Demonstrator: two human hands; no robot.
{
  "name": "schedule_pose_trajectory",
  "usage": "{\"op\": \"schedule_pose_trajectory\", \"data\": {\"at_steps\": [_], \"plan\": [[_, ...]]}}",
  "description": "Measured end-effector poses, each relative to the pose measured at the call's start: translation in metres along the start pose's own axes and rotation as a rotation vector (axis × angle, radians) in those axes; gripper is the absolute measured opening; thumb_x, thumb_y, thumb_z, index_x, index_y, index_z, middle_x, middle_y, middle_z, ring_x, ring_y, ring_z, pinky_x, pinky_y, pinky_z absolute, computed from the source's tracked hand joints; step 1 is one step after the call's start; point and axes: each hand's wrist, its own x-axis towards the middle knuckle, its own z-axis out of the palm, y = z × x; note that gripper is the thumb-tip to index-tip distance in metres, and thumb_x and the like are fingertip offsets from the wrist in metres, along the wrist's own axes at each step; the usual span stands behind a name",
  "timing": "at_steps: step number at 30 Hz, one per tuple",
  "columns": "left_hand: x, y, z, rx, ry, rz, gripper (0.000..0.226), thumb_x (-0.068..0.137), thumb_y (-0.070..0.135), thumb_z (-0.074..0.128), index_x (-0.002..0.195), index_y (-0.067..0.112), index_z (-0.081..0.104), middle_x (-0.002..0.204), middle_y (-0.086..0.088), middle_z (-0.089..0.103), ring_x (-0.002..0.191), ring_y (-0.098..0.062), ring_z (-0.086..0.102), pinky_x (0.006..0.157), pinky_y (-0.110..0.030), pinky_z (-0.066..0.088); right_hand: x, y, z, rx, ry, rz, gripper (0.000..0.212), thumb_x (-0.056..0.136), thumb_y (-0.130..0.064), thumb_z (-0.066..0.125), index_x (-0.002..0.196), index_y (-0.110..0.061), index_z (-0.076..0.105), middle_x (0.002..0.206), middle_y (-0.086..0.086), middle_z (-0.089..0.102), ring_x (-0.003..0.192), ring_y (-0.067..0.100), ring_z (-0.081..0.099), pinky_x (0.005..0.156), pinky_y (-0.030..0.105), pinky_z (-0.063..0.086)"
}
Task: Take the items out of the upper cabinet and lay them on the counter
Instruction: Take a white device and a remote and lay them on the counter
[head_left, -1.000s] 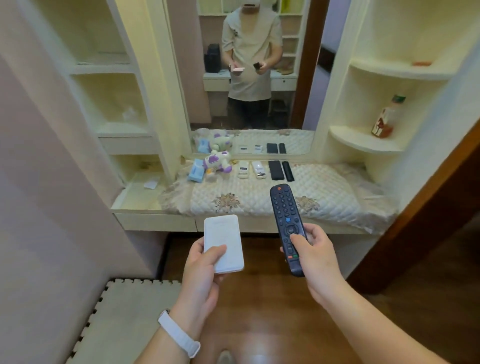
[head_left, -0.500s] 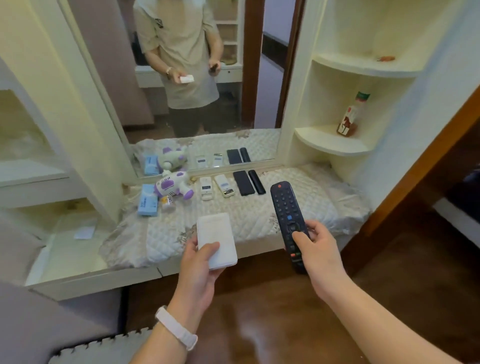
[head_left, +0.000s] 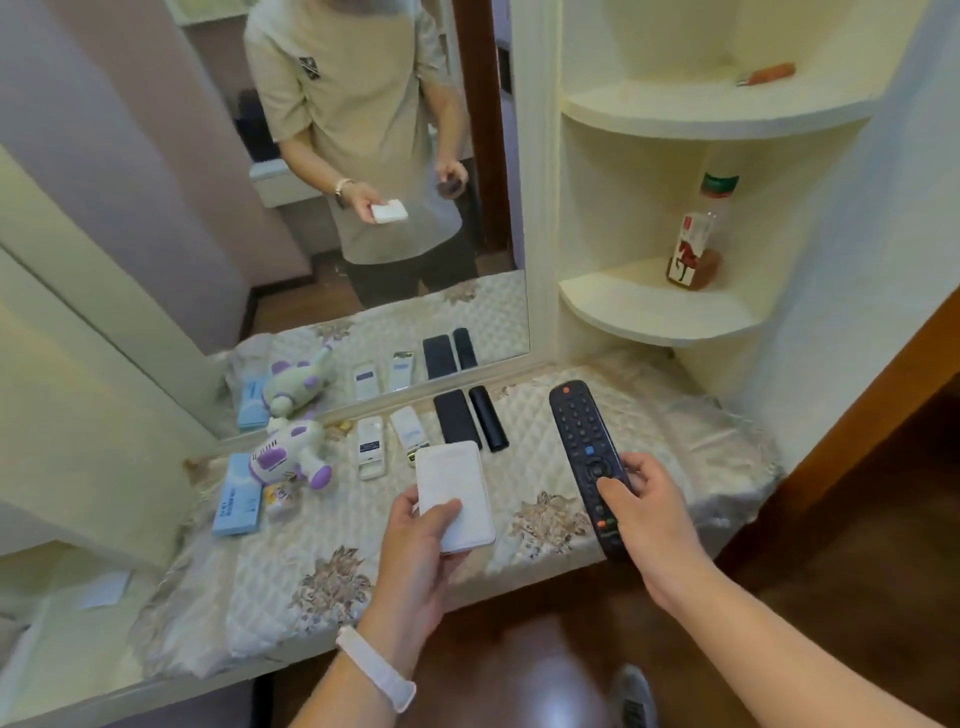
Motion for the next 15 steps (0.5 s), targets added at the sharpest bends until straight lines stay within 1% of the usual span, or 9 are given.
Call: {"op": "schedule_pose_trajectory", "data": {"at_steps": [2,7,10,13,15], "plan": [[0.018,0.007,0.023,0.021,0.045,0.03,0.034,0.088,-0.001,0.058,0.117,0.017,0.054,0.118,-0.011,0.063,0.102,-0.029,0.064,0.073,-0.042,0.056,0.028,-0.004,-0.013,-0.024,-0.038,0.008,0.02,0.094,-0.005,0.056,0.101,-0.023,0.059,0.093,-0.001,0.074,0.074,0.017,0.07,0.062,0.03,0.051],[0.053,0.008,0.069,-0.038,0.142,0.059,0.035,0.088,-0.001,0.058,0.118,0.017,0.053,0.118,-0.011,0.063,0.1,-0.028,0.063,0.067,-0.037,0.053,0.097,-0.007,-0.037,-0.112,-0.131,0.047,0.021,0.093,-0.006,0.056,0.1,-0.027,0.058,0.094,-0.003,0.074,0.082,0.025,0.07,0.068,0.036,0.052],[0.068,0.004,0.083,-0.036,0.178,0.038,0.035,0.088,-0.001,0.058,0.118,0.015,0.052,0.117,-0.011,0.063,0.096,-0.027,0.064,0.061,-0.034,0.052,0.129,-0.004,-0.037,-0.138,-0.158,0.085,0.02,0.093,-0.006,0.055,0.102,-0.024,0.058,0.099,0.0,0.073,0.083,0.023,0.069,0.067,0.033,0.051],[0.083,0.003,0.089,-0.017,0.213,0.031,0.031,0.088,-0.001,0.057,0.112,0.018,0.052,0.117,-0.01,0.062,0.093,-0.027,0.063,0.062,-0.035,0.051,0.152,0.001,-0.031,-0.165,-0.189,0.108,0.02,0.093,-0.006,0.055,0.103,-0.023,0.057,0.102,0.001,0.071,0.083,0.022,0.069,0.065,0.032,0.051],[0.096,0.003,0.09,-0.011,0.23,0.024,0.031,0.088,0.0,0.057,0.111,0.019,0.052,0.116,-0.009,0.061,0.094,-0.028,0.062,0.066,-0.037,0.051,0.167,0.007,-0.025,-0.191,-0.21,0.137,0.02,0.093,-0.008,0.056,0.107,-0.022,0.057,0.103,0.002,0.07,0.084,0.022,0.069,0.067,0.034,0.053]]}}
